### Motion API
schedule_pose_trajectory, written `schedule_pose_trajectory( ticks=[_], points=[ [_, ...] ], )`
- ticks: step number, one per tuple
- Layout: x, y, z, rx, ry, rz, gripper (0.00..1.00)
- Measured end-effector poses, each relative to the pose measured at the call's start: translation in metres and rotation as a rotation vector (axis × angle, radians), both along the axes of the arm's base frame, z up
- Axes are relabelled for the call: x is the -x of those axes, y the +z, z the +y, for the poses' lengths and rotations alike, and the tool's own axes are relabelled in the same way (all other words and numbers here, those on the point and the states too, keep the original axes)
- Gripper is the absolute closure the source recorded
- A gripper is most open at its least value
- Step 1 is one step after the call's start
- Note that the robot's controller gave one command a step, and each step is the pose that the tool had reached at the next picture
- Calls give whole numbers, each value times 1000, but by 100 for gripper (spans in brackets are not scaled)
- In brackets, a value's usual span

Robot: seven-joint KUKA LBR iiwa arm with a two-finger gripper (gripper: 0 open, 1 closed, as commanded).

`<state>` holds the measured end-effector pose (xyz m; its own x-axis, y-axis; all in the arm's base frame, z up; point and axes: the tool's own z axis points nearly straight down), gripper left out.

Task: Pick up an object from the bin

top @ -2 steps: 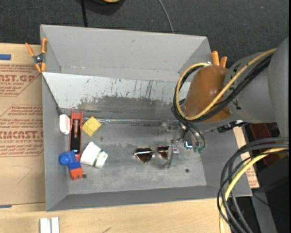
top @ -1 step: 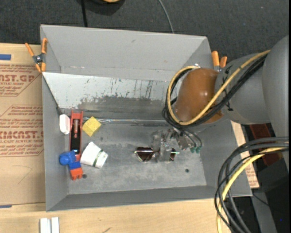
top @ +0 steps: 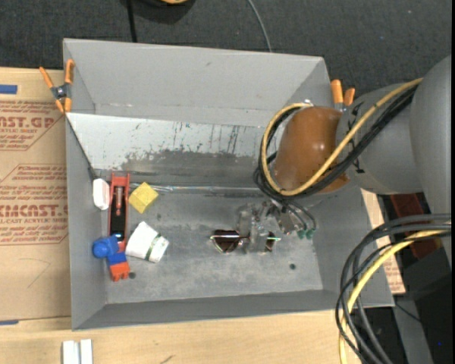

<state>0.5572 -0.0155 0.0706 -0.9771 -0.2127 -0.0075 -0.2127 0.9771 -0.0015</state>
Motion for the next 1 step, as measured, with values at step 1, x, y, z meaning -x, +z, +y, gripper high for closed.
schedule_pose_trajectory(
  ticks=[1],
  points=[
    [9,38,-1,-1,13,10,100]
  ],
)
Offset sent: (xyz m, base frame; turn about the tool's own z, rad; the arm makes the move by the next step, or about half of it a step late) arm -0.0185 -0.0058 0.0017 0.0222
